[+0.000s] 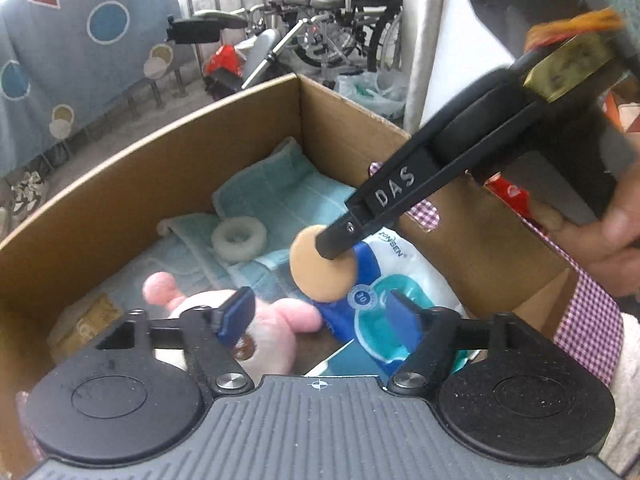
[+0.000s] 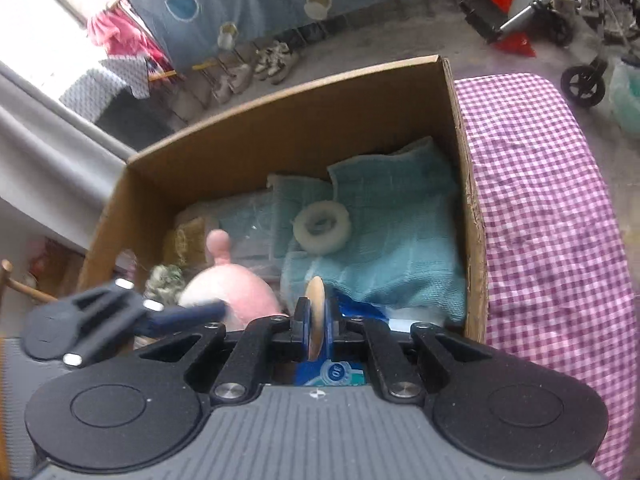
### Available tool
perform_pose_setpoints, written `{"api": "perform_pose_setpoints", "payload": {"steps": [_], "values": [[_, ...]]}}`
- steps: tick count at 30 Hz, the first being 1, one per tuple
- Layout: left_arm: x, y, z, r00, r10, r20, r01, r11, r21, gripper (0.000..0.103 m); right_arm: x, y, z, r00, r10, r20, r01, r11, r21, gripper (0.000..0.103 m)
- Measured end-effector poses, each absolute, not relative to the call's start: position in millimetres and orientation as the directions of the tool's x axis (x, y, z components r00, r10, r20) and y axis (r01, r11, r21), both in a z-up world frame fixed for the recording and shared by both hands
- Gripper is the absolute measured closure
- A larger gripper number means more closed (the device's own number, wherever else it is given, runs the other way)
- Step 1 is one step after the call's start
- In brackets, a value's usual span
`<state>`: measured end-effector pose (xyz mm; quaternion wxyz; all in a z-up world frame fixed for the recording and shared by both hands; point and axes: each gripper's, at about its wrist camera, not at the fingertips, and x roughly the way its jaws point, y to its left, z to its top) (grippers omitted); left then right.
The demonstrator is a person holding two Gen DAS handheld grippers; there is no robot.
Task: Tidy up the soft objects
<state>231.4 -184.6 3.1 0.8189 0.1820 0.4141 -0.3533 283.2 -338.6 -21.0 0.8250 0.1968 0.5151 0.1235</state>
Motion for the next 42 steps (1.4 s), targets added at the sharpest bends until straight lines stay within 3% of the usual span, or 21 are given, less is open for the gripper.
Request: {"api": "perform_pose_setpoints", "payload": {"steps": [7, 9, 11, 13, 16, 18, 22, 28, 35, 42], "values": [[213.4, -151.2, 34.4, 0.462, -0.467, -0.754, 0.703, 0.711, -0.009, 0.007, 280.6, -317.2, -11.7, 0.449, 0.234, -0.862, -0.033, 0.969, 0.246, 0.084], [206.6, -139.3, 45.3, 0.485, -0.482, -0.730, 0.689, 0.724, -0.021, 0.006, 277.6, -312.8, -8.2, 0.469, 0.210, -0.858, -0.045, 0.976, 0.214, 0.075], [199.0, -126.0, 56.1, 0.521, -0.490, -0.699, 0.662, 0.749, -0.032, 0.005, 270.5, -310.9, -0.3, 0.503, 0.195, -0.842, -0.050, 0.979, 0.197, 0.056], [193.0, -112.1, 66.2, 0.556, -0.488, -0.673, 0.627, 0.778, -0.047, 0.002, 257.6, -310.4, 12.9, 0.557, 0.188, -0.809, -0.054, 0.980, 0.190, 0.046], [180.6, -84.3, 79.5, 0.610, -0.489, -0.624, 0.563, 0.821, -0.093, 0.000, 226.9, -309.7, 41.9, 0.641, 0.177, -0.747, -0.059, 0.982, 0.181, 0.045], [168.6, -63.2, 86.4, 0.641, -0.488, -0.592, 0.524, 0.842, -0.128, 0.000, 201.2, -309.5, 61.0, 0.700, 0.183, -0.691, -0.070, 0.980, 0.189, 0.036], [145.2, -25.1, 87.8, 0.667, -0.484, -0.566, 0.459, 0.866, -0.199, 0.000, 136.1, -306.5, 90.0, 0.807, 0.216, -0.550, -0.103, 0.968, 0.231, 0.000], [123.3, 6.6, 79.0, 0.735, -0.350, -0.580, 0.283, 0.936, -0.207, 0.000, 71.9, -280.5, 89.5, 0.866, 0.126, -0.484, -0.029, 0.979, 0.204, 0.000], [118.4, -5.5, 60.6, 0.765, -0.110, -0.634, 0.116, 0.993, -0.032, 0.000, 54.9, -253.8, 56.7, 0.807, -0.064, -0.588, 0.142, 0.986, 0.088, 0.000], [107.0, -10.1, 50.5, 0.758, -0.098, -0.645, 0.122, 0.993, -0.007, 0.000, 52.4, -234.0, 61.8, 0.806, -0.128, -0.578, 0.160, 0.987, 0.005, 0.000]]}}
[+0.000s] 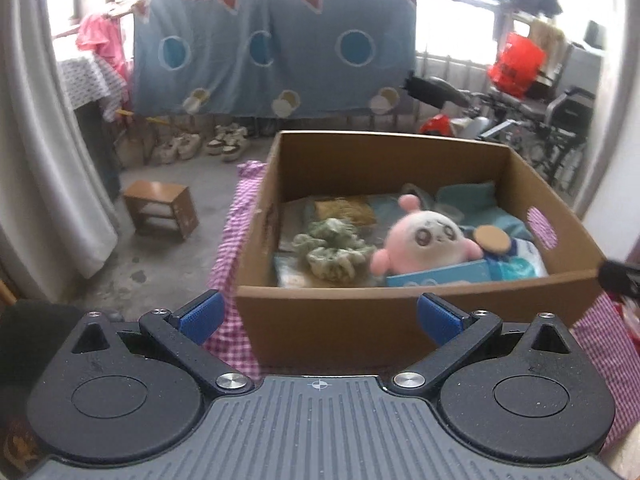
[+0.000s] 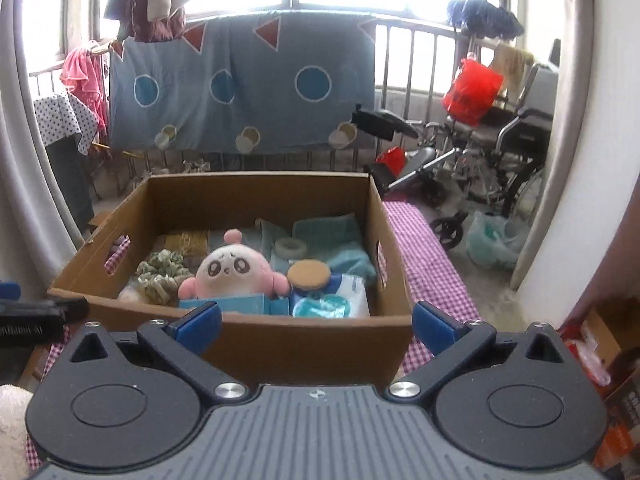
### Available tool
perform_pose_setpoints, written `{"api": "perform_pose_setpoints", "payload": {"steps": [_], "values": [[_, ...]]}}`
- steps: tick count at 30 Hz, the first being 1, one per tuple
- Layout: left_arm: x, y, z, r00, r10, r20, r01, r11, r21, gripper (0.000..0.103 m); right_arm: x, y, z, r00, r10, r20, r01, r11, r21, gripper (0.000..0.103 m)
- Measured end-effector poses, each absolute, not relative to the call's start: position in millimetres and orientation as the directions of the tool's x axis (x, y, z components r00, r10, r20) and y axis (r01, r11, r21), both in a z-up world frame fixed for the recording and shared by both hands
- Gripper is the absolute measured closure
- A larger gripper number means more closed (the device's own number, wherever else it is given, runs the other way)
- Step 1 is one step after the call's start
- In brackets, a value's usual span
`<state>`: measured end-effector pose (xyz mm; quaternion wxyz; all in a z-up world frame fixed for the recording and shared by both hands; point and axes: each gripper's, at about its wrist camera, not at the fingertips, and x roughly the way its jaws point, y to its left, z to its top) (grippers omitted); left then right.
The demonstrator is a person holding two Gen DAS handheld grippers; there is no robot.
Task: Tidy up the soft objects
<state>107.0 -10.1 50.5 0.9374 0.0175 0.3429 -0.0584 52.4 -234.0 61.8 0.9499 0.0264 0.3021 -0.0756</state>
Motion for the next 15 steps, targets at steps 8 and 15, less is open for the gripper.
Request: {"api": "perform_pose_setpoints", "payload": {"steps": [8, 15], "values": [[103.1, -23.8, 51.6, 0.743, -0.119, -0.658, 0.139, 0.990, -0.022, 0.000, 63.2, -214.6, 63.9, 0.810, -0.158, -0.565, 0.168, 0.985, -0.034, 0.000], [106.8, -37.5, 50.6, 0.710, -0.073, -0.701, 0.112, 0.994, 0.010, 0.000, 72.2, -206.4, 52.7, 0.782, -0.107, -0.614, 0.120, 0.993, -0.021, 0.000]]}}
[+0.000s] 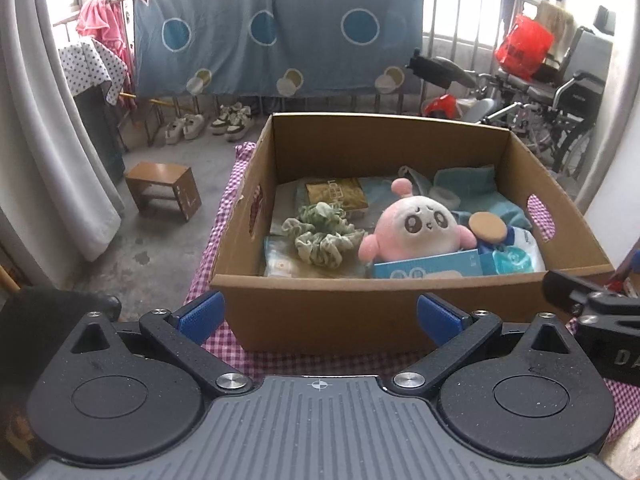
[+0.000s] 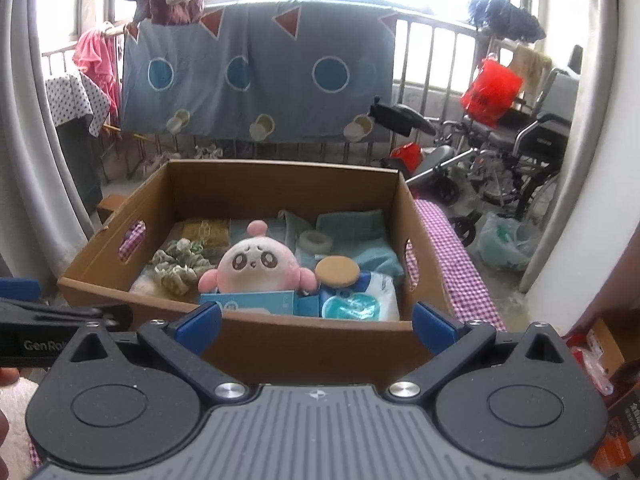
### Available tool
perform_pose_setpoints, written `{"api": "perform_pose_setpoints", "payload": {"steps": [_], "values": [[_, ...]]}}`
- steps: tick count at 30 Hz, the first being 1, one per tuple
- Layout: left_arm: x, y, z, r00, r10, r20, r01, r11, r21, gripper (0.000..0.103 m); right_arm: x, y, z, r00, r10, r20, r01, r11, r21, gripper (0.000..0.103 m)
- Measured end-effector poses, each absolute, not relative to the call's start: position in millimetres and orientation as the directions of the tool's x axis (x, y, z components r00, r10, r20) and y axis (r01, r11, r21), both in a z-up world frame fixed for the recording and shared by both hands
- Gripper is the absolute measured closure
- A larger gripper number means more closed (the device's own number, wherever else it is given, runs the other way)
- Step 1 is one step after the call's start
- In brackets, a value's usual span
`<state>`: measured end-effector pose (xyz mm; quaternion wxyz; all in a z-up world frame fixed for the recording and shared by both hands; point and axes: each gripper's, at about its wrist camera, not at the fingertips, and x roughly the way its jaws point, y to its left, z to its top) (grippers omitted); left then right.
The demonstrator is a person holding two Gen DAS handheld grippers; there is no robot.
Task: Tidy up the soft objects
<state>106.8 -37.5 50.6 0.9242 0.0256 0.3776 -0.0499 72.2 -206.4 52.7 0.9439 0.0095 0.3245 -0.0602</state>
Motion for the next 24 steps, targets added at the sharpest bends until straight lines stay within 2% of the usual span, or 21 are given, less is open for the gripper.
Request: {"api": "perform_pose_setpoints", "payload": {"steps": [24], "values": [[116.0, -46.3, 53.1, 0.690, -0.043, -0.722, 0.102, 0.994, 0.038, 0.000, 86.5, -216.0, 42.2, 0.748, -0.085, -0.658, 0.131, 0.991, 0.020, 0.000]]}}
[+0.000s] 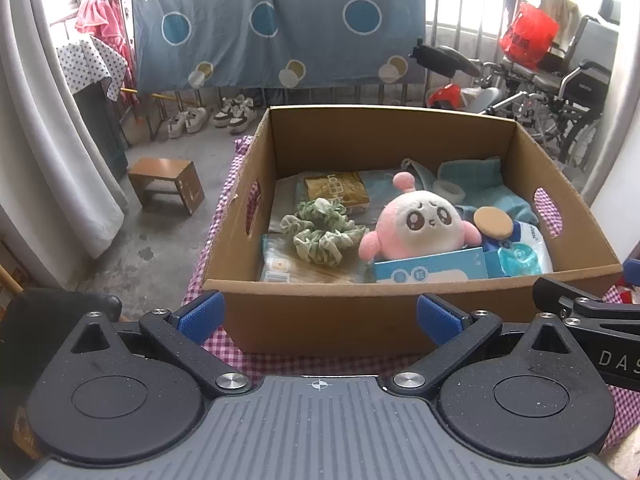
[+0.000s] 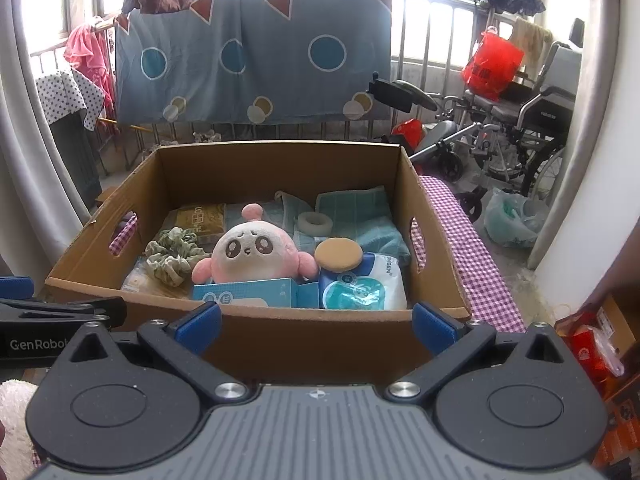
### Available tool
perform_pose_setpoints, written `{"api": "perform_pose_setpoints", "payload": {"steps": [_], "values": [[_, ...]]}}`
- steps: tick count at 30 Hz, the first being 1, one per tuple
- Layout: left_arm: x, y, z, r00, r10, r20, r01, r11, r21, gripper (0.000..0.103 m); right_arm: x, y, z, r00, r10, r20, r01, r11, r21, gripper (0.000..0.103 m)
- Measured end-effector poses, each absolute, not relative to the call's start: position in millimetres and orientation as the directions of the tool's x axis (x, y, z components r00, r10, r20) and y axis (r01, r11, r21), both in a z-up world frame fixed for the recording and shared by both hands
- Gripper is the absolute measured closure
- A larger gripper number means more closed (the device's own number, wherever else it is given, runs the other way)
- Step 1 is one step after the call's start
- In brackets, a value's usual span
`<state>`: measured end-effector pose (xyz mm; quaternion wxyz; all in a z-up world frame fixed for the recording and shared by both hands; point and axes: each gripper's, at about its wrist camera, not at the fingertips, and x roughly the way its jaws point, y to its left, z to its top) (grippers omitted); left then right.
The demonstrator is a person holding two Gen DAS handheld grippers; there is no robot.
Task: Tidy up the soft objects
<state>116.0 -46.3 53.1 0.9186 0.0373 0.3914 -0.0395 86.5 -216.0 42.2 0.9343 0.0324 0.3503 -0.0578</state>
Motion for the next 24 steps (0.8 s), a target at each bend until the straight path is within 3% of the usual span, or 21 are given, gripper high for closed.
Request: {"api": "perform_pose_setpoints", "payload": {"steps": [24], "values": [[116.3, -43.8, 52.7, 0.681, -0.060, -0.730, 0.108, 0.994, 0.019, 0.000, 85.1, -212.8, 44.8, 0.752, -0.091, -0.653, 0.126, 0.992, 0.006, 0.000]]}}
